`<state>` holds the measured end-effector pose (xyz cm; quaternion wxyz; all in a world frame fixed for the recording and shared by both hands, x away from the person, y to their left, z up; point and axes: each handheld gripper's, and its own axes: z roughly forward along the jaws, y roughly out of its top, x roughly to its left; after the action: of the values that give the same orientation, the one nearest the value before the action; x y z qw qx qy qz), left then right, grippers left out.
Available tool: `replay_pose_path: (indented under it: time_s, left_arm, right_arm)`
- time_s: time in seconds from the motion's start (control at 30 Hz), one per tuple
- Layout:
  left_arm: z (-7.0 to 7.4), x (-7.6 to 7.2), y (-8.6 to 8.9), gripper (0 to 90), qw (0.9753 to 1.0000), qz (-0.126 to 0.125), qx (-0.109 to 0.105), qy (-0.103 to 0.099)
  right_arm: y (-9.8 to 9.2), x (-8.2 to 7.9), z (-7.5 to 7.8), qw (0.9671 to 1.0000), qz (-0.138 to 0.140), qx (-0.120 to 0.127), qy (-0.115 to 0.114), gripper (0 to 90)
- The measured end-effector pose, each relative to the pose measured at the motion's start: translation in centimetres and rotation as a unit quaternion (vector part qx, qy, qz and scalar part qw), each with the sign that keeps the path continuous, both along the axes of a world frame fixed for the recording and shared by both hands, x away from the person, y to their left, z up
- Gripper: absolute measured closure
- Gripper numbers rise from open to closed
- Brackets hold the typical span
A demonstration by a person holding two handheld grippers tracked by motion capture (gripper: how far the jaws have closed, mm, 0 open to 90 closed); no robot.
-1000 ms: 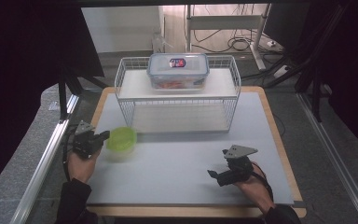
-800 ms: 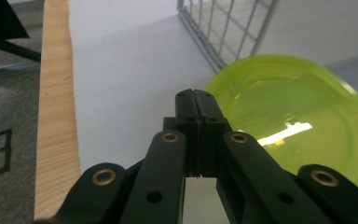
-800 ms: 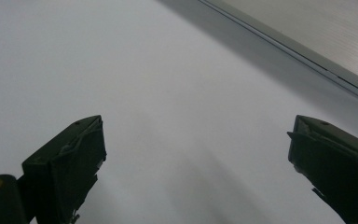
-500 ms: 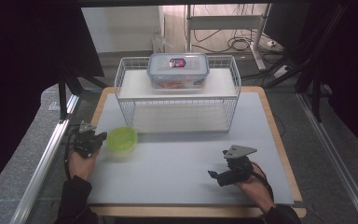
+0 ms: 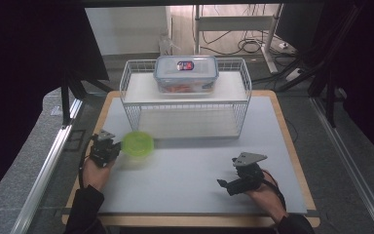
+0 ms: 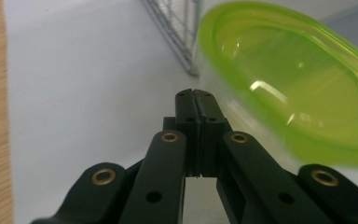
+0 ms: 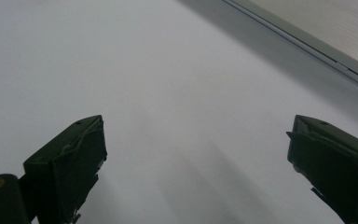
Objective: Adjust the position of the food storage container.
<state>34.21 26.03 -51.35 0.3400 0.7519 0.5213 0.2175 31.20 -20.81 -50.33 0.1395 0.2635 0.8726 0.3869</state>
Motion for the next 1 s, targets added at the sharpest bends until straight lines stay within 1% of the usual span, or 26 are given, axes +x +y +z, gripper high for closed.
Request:
replay_pose_path:
  time_s: [0.03,0.13,0.27,0.37,0.4,0.43,0.5,0.6,0.7,0.77,0.83,0.9,0.97,1.0]
  left_arm:
    - [0.0,0.0,-0.2,89.8,1.0000,-0.003,0.001,0.002]
    - [-0.3,0.2,-0.3,89.7,0.9999,0.000,0.009,0.010]
    - [-0.7,0.4,0.6,89.2,0.9998,0.015,0.001,0.016]
    - [-1.0,0.6,1.2,88.6,0.9996,0.018,-0.009,0.020]
    - [-1.4,0.9,1.5,88.5,0.9995,0.013,-0.022,0.020]
    - [-1.4,0.9,1.5,88.4,0.9995,0.013,-0.022,0.020]
    - [-1.8,1.2,1.8,87.6,0.9993,0.009,-0.030,0.021]
    - [-2.4,1.5,1.9,86.4,0.9990,-0.010,-0.035,0.025]
    - [-2.3,1.5,1.5,87.7,0.9991,-0.023,-0.026,0.024]
    - [-2.1,1.4,1.2,88.6,0.9989,-0.029,-0.032,0.020]
    - [-2.1,1.4,0.9,89.3,0.9988,-0.034,-0.028,0.021]
    - [-2.1,1.4,0.3,89.5,0.9984,-0.043,-0.026,0.026]
    - [-2.2,1.4,-0.2,89.7,0.9981,-0.050,-0.018,0.030]
    - [-2.2,1.4,-0.8,89.7,0.9976,-0.059,-0.013,0.033]
  right_arm:
    - [0.0,0.0,0.0,1.0000,0.000,-0.001,0.001,4.0]
    - [0.0,0.0,0.0,1.0000,0.002,-0.002,0.002,4.1]
    - [0.1,0.0,-0.1,1.0000,0.004,-0.004,0.004,4.1]
    - [0.1,0.0,-0.2,1.0000,0.005,-0.005,0.005,4.2]
    - [0.1,0.0,-0.2,1.0000,0.005,-0.007,0.005,4.2]
    - [0.1,0.0,-0.2,1.0000,0.005,-0.007,0.005,4.2]
    - [0.2,0.0,-0.3,0.9999,0.006,-0.008,0.006,4.3]
    - [0.2,0.0,-0.3,0.9999,0.006,-0.010,0.007,4.3]
    - [0.2,0.0,-0.3,0.9999,0.007,-0.011,0.008,4.4]
    - [0.2,0.0,-0.3,0.9999,0.006,-0.012,0.008,4.4]
    - [0.2,0.0,-0.3,0.9999,0.007,-0.012,0.008,4.4]
    - [0.2,0.0,-0.3,0.9999,0.007,-0.013,0.008,4.4]
    - [0.2,0.0,-0.3,0.9999,0.006,-0.012,0.008,4.4]
    - [0.2,0.0,-0.4,0.9999,0.006,-0.013,0.008,4.4]
